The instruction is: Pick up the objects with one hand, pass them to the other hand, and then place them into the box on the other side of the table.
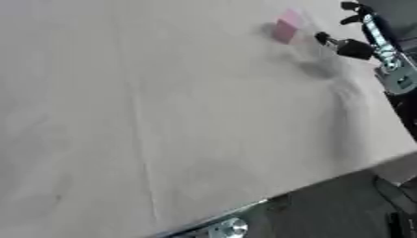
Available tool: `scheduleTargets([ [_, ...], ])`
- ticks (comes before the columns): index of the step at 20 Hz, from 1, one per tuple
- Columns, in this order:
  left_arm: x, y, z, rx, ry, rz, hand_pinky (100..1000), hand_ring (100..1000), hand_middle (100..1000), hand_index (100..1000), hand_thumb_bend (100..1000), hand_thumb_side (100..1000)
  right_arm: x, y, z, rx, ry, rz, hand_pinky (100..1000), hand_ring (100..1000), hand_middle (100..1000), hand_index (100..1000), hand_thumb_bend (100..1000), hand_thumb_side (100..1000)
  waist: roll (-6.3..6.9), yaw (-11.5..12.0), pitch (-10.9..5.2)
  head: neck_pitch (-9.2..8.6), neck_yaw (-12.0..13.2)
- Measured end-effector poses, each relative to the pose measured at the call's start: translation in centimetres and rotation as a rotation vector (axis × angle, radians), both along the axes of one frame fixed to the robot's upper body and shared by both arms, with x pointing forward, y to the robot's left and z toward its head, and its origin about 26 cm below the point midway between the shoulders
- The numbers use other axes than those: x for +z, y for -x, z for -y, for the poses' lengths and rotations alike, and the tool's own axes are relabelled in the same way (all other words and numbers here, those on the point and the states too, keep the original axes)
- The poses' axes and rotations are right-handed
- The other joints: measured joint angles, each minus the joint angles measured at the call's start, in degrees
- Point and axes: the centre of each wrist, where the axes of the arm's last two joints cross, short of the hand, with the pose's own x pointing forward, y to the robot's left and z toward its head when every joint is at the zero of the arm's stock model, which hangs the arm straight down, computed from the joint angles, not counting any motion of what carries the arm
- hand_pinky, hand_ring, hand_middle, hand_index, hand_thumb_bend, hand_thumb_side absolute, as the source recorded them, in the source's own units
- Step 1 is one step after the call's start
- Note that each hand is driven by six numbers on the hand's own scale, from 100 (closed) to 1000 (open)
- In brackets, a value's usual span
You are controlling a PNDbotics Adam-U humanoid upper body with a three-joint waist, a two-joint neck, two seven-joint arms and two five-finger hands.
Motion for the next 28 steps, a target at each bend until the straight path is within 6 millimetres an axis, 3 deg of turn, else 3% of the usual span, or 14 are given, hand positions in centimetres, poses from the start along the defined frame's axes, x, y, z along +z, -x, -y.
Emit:
scheduleTargets([
  [8,-0.2,0.0,0.5,-0.015,-0.012,-0.008,1000,779,542,890,100,566,-0.4,0.0,0.2,0.012,-0.017,0.013,979,782,902,944,650,607,0.0,0.69,0.02,-0.56,-0.16],
  [20,-0.4,0.1,1.1,-0.048,-0.028,-0.02,1000,777,537,891,100,565,1.3,-0.9,-0.8,0.103,0.008,0.031,979,780,891,943,643,617,-0.4,3.25,0.01,-3.08,-0.82],
  [28,-0.2,0.1,1.3,-0.065,-0.03,-0.015,1000,775,536,892,100,566,1.4,-1.1,-0.9,0.108,0.011,0.015,973,769,840,938,623,610,-0.8,4.69,0.0,-3.51,-1.08],
])
